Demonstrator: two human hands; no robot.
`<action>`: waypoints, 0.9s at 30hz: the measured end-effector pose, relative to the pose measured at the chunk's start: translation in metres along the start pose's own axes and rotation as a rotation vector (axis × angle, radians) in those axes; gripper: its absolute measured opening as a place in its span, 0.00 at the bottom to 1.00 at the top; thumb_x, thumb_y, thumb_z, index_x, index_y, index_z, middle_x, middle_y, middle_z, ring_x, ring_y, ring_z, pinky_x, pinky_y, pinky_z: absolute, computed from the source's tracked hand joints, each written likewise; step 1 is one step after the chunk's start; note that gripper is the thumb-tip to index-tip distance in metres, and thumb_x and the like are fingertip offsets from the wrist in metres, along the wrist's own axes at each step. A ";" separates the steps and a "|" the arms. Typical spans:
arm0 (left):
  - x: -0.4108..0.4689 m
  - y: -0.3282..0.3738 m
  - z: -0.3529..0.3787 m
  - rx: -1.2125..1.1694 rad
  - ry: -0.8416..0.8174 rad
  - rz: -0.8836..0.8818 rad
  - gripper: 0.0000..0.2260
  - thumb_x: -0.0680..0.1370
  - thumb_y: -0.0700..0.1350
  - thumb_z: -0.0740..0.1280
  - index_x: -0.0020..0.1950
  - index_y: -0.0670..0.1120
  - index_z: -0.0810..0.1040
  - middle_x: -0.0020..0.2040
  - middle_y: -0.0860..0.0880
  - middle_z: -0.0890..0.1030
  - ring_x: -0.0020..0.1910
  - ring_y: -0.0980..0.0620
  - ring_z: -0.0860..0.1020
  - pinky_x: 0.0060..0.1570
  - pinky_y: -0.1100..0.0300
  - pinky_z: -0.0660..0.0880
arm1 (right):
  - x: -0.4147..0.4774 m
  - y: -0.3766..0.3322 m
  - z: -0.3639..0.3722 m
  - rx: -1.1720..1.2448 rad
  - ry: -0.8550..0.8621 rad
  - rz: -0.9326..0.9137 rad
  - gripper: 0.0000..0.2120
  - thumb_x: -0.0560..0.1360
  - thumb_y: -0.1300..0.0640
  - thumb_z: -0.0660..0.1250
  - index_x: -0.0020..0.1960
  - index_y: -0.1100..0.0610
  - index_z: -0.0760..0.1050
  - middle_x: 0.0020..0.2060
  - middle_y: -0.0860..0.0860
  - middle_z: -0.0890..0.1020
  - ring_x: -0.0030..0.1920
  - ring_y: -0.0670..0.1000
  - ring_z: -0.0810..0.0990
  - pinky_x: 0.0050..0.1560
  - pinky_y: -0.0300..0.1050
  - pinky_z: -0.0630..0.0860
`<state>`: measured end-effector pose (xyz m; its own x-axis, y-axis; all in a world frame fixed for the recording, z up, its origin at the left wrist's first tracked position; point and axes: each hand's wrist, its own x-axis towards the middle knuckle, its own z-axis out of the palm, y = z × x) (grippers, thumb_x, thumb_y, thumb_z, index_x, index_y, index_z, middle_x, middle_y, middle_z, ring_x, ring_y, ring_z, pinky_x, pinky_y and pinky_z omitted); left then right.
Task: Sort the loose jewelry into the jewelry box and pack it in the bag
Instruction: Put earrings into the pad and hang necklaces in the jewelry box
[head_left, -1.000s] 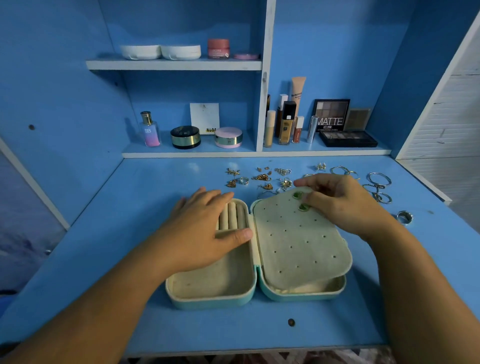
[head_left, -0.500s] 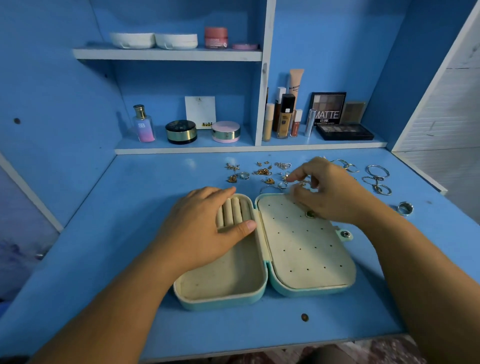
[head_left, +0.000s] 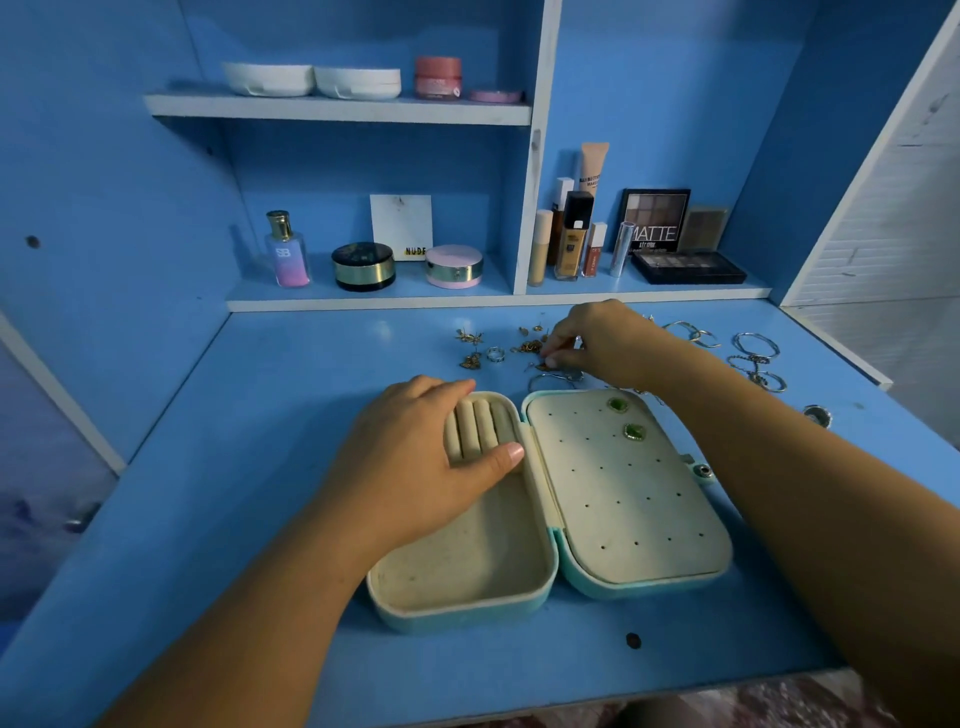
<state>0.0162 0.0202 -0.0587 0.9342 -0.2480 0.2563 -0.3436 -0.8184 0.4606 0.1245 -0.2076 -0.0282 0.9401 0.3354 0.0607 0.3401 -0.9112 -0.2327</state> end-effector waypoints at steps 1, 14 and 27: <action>0.000 0.000 0.000 0.006 0.001 0.001 0.36 0.70 0.70 0.64 0.73 0.54 0.67 0.67 0.57 0.72 0.67 0.56 0.69 0.66 0.57 0.67 | 0.001 -0.002 0.000 -0.017 0.001 -0.001 0.10 0.75 0.53 0.69 0.56 0.53 0.81 0.49 0.48 0.79 0.48 0.47 0.72 0.49 0.39 0.67; 0.000 0.001 0.000 -0.011 0.009 -0.008 0.35 0.70 0.70 0.65 0.73 0.54 0.68 0.65 0.57 0.73 0.65 0.56 0.70 0.65 0.55 0.69 | 0.008 -0.019 -0.005 -0.282 -0.099 0.024 0.14 0.79 0.52 0.60 0.54 0.60 0.78 0.51 0.56 0.79 0.51 0.56 0.77 0.51 0.49 0.75; 0.000 0.003 -0.001 -0.002 0.005 -0.003 0.36 0.70 0.70 0.64 0.74 0.53 0.67 0.66 0.56 0.72 0.65 0.55 0.70 0.64 0.56 0.69 | 0.022 -0.028 0.000 -0.251 -0.111 0.157 0.14 0.76 0.57 0.64 0.33 0.58 0.67 0.31 0.53 0.70 0.33 0.51 0.69 0.31 0.42 0.65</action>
<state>0.0155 0.0187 -0.0562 0.9347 -0.2429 0.2593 -0.3410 -0.8181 0.4630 0.1353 -0.1749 -0.0200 0.9781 0.1974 -0.0661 0.1989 -0.9799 0.0168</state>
